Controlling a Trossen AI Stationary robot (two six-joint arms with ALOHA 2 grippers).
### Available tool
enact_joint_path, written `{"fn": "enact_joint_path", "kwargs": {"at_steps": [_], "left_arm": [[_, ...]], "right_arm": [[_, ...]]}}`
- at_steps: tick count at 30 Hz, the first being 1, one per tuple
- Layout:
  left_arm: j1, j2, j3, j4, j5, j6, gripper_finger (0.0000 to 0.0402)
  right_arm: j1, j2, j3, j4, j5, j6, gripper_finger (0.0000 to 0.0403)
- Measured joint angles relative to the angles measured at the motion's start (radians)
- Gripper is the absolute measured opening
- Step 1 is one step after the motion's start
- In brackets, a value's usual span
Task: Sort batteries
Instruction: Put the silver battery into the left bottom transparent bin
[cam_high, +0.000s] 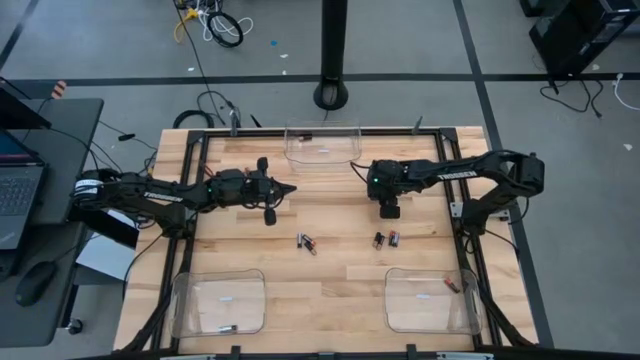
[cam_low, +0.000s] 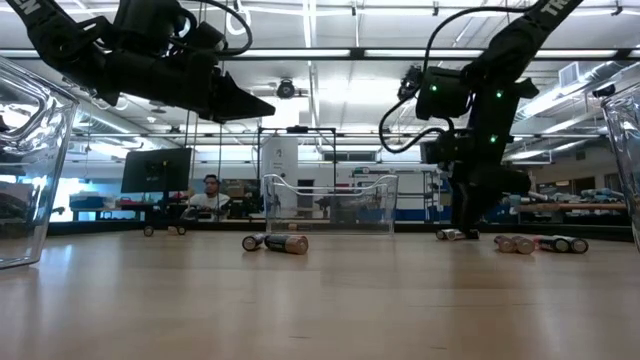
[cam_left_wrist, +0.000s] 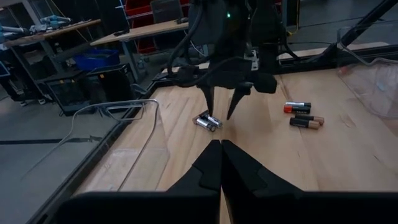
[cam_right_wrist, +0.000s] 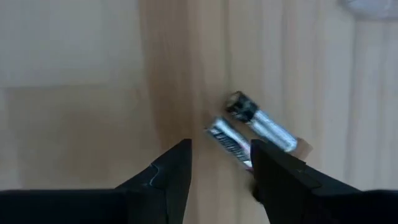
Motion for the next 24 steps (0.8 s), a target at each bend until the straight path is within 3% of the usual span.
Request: {"fn": "enact_joint_path", "kwargs": {"at_steps": [15, 24], "left_arm": [[0.000, 0.000, 0.000, -0.013, 0.000, -0.004, 0.0012], [0.000, 0.000, 0.000, -0.014, 0.000, -0.005, 0.0012]], "right_arm": [[-0.002, 0.086, 0.004, 0.003, 0.011, -0.075, 0.0168], [-0.003, 0.055, 0.000, -0.016, -0.013, -0.003, 0.0123]]}}
